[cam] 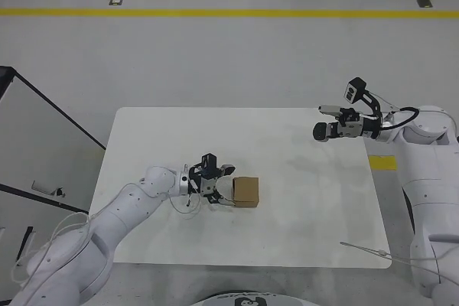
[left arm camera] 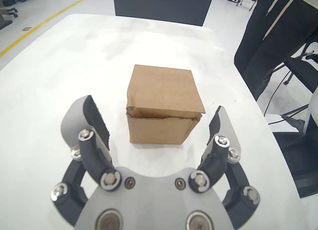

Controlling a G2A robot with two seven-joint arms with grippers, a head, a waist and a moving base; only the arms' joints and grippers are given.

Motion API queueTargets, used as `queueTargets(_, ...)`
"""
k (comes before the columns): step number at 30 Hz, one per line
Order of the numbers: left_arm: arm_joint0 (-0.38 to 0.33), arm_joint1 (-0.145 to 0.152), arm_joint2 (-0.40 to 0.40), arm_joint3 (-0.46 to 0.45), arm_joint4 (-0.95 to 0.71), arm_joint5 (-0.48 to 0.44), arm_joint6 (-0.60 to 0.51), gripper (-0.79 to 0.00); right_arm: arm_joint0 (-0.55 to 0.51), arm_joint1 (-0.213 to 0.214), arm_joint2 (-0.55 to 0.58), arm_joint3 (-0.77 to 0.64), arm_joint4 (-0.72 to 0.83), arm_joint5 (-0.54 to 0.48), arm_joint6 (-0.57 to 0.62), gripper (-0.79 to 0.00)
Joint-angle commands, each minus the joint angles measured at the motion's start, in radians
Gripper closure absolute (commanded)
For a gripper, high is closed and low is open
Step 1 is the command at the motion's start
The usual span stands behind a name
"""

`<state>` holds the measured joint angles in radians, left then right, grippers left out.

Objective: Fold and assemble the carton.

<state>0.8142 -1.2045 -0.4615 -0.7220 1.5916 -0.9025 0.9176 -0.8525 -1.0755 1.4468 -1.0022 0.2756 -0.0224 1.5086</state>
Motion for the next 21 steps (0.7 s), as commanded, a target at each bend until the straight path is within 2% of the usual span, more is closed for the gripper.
queueTargets(1,0.006,0.018,-0.012,-0.016,-0.002,0.005,0.005,-0.785,0.0,0.0,0.0,0.0,0.0,0.0,0.0,-0.785)
queueTargets(6,0.024,0.068,-0.045,-0.081,-0.003,0.005,0.005,-0.785,0.0,0.0,0.0,0.0,0.0,0.0,0.0,-0.785)
queueTargets(11,0.051,0.133,-0.097,-0.171,0.017,0.001,0.001,-0.785,0.0,0.0,0.0,0.0,0.0,0.0,0.0,-0.785)
queueTargets(21,0.165,0.27,-0.249,-0.416,-0.006,-0.038,-0.038,-0.785,0.0,0.0,0.0,0.0,0.0,0.0,0.0,-0.785)
